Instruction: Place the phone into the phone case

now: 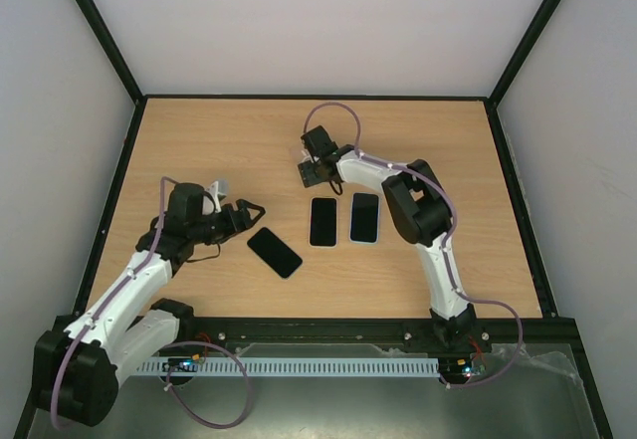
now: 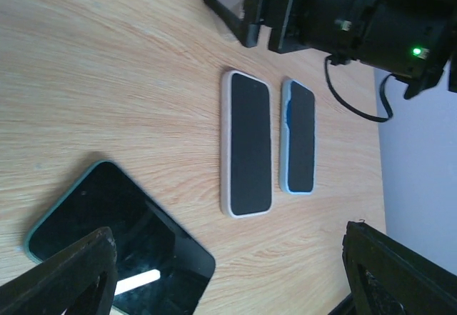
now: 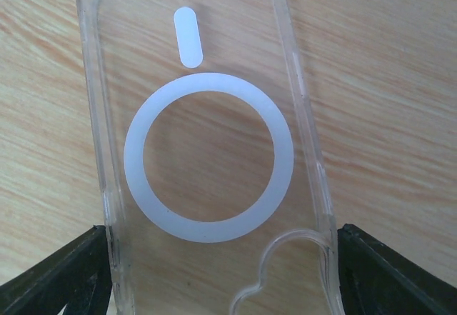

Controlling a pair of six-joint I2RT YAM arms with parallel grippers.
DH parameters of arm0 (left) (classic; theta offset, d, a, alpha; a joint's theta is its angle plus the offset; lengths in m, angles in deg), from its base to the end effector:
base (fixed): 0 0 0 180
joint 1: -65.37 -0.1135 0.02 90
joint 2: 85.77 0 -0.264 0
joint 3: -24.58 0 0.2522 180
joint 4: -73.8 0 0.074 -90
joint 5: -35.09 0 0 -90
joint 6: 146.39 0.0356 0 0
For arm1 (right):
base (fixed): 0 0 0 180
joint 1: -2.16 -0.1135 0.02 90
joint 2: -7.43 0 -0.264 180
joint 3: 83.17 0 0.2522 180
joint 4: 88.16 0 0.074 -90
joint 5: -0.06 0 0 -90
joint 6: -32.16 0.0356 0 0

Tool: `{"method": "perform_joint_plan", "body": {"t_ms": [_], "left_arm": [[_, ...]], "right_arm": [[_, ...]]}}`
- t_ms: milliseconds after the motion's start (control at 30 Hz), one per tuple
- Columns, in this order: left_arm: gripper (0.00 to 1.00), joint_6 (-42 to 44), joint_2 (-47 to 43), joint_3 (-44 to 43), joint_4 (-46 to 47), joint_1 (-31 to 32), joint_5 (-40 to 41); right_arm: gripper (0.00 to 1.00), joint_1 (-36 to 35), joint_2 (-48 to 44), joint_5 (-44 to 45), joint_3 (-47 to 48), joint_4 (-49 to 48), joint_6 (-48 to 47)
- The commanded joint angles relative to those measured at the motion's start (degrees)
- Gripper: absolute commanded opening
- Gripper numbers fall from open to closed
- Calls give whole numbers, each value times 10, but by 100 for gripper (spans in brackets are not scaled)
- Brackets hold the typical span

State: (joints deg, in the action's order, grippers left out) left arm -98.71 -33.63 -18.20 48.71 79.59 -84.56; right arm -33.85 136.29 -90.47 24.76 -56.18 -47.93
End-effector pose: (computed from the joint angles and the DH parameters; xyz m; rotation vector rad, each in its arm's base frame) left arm 0.1831 -0.0646 0.2216 -0.2454 2.2913 -1.1014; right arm 0.3940 0.2868 0.1416 -0.5746 2.4616 0.3416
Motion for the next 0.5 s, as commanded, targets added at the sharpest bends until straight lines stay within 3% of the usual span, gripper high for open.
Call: {"method": "perform_joint_plan", "body": {"t_ms": [0,200,467], "left_arm": [[85,17,-20,-26,-3,23,21],[82,29,-69,-36,-1,54,94],[75,90,-132,-27,20,122,166]], "right_arm": [[73,0,-44,-16,-18,41,18],[68,-1,-124,-76,-83,47,59],[66,-16,-279,-183,-252,11,114]]}}
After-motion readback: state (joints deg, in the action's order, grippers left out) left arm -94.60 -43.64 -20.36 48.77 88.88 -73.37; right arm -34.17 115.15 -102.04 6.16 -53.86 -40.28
